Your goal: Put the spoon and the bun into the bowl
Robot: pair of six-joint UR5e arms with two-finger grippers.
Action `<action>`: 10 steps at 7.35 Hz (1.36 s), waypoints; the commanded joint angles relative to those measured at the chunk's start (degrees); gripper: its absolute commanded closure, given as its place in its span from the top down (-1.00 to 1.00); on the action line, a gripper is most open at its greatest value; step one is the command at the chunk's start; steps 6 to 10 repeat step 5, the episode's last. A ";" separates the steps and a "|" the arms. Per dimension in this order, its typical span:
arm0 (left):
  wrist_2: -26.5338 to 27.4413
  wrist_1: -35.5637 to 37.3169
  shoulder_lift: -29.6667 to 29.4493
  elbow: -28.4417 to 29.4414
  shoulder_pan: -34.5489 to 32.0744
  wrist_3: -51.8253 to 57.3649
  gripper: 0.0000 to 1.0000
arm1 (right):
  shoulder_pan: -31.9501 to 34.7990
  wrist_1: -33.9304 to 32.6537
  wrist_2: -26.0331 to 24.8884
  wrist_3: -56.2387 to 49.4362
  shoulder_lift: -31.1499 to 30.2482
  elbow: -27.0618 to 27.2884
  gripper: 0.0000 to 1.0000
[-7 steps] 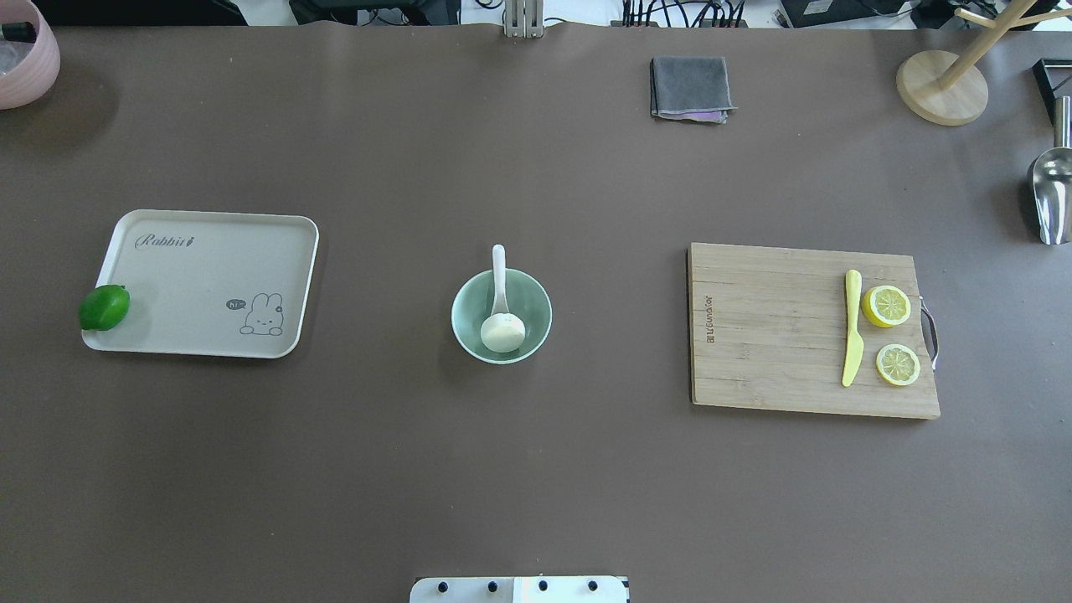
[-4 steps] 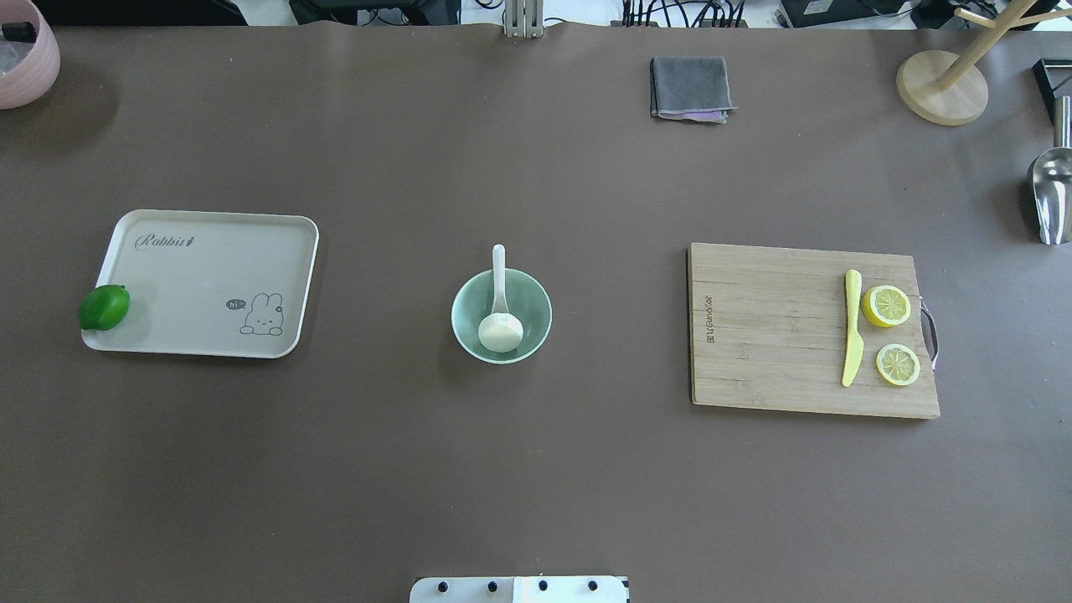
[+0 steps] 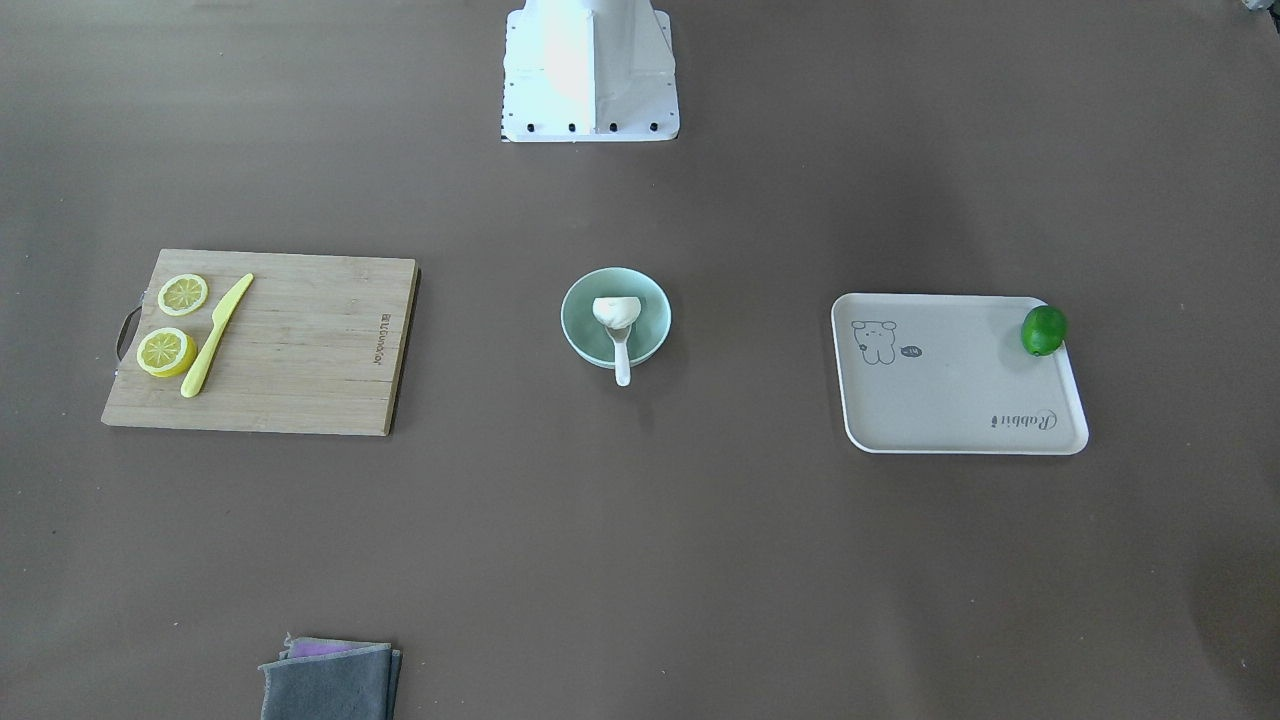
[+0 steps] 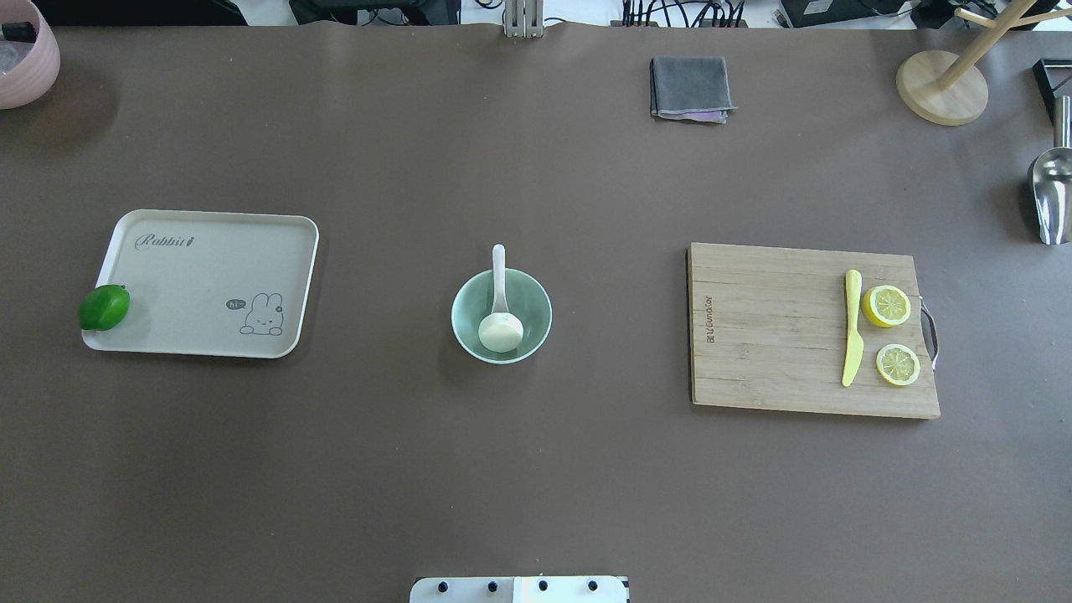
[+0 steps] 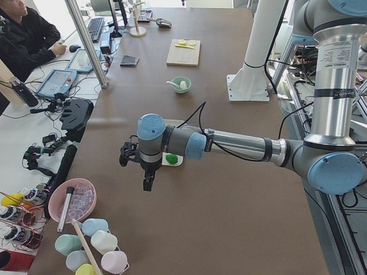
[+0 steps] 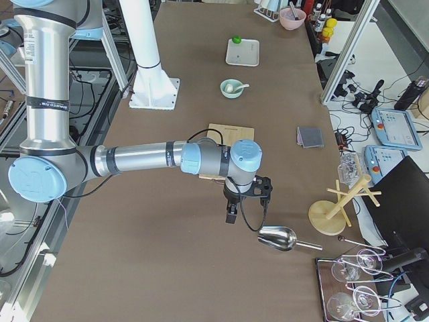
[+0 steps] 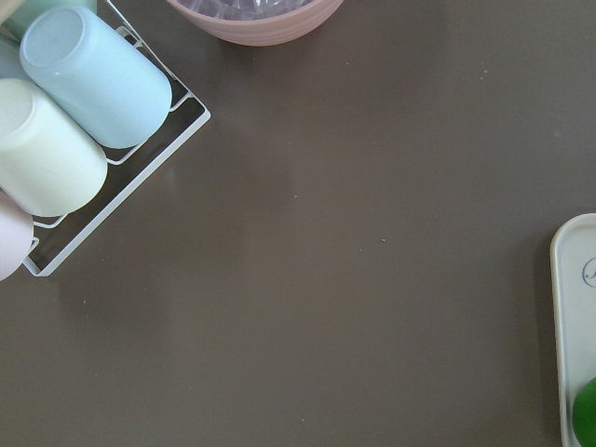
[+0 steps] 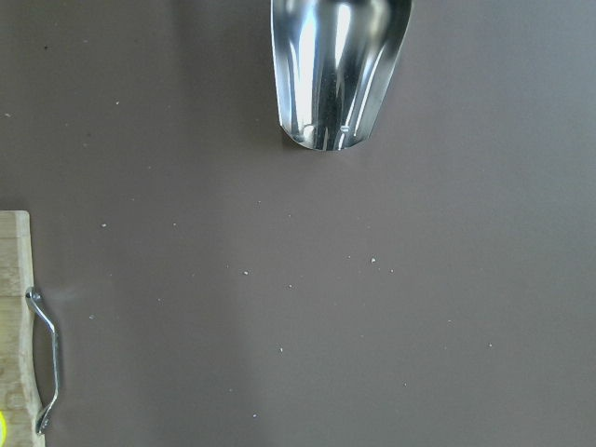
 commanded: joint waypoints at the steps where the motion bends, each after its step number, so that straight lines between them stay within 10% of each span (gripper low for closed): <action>1: -0.24 -0.03 0.90 0.01 0.05 0.18 0.96 | 0.00 0.00 0.01 0.04 0.01 0.09 1.00; 10: -0.24 -0.29 0.90 -0.07 0.05 0.18 0.96 | 0.00 0.00 0.09 0.04 0.10 0.00 1.00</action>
